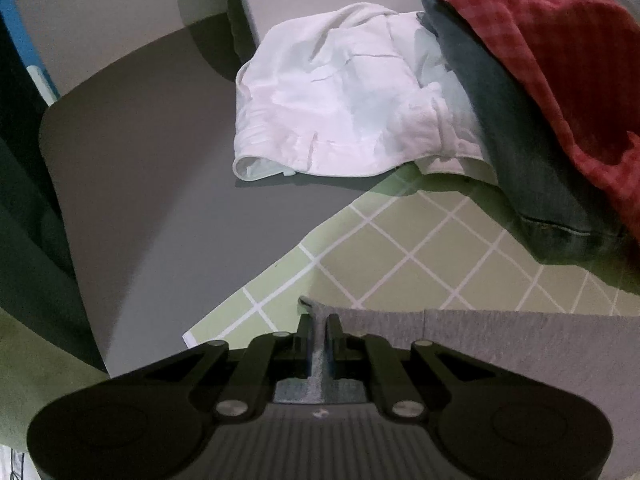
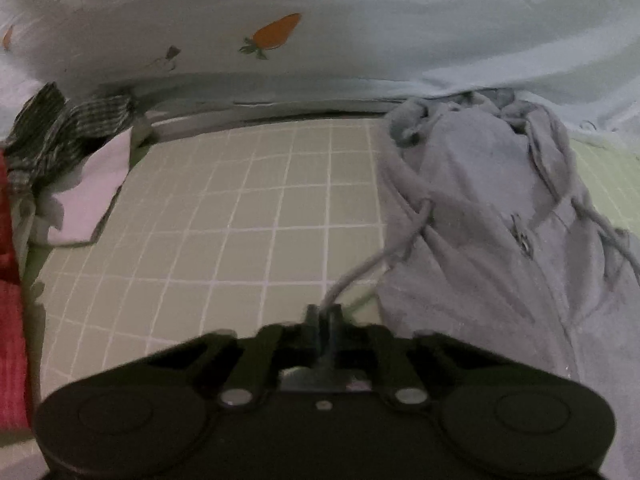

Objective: Fold clothes

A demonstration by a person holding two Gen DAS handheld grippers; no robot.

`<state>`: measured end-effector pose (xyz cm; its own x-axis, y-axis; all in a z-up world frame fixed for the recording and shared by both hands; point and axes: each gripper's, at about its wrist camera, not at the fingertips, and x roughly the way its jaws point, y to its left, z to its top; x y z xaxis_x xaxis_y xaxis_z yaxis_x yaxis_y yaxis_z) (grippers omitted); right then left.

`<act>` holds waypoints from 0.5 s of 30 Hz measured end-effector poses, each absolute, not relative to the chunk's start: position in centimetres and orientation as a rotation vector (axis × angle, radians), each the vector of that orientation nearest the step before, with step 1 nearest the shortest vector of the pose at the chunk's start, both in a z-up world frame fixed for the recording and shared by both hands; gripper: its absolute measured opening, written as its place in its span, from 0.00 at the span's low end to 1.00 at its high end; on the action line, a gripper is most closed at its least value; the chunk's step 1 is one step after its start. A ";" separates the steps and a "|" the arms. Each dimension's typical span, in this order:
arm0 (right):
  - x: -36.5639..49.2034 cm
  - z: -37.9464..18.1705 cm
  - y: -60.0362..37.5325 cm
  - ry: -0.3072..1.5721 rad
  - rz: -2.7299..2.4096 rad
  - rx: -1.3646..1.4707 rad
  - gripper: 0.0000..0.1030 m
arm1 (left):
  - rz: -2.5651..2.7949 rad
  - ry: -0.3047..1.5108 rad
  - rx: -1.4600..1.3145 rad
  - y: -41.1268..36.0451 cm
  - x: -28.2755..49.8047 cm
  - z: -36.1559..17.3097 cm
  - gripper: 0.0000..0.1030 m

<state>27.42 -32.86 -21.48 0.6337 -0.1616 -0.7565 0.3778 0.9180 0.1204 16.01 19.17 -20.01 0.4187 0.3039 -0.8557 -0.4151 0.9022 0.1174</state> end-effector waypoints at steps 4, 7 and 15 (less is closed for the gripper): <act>25.9 -17.6 -34.7 0.679 -0.295 0.343 0.04 | 0.452 1.039 -0.141 19.4 15.8 -20.0 0.08; 24.7 -14.4 -36.3 0.575 -0.312 0.362 0.04 | 0.450 1.042 -0.128 19.2 15.9 -20.0 0.08; 22.5 -12.6 -41.3 0.539 -0.532 0.359 0.24 | 0.455 1.037 -0.137 19.2 15.8 -20.0 0.08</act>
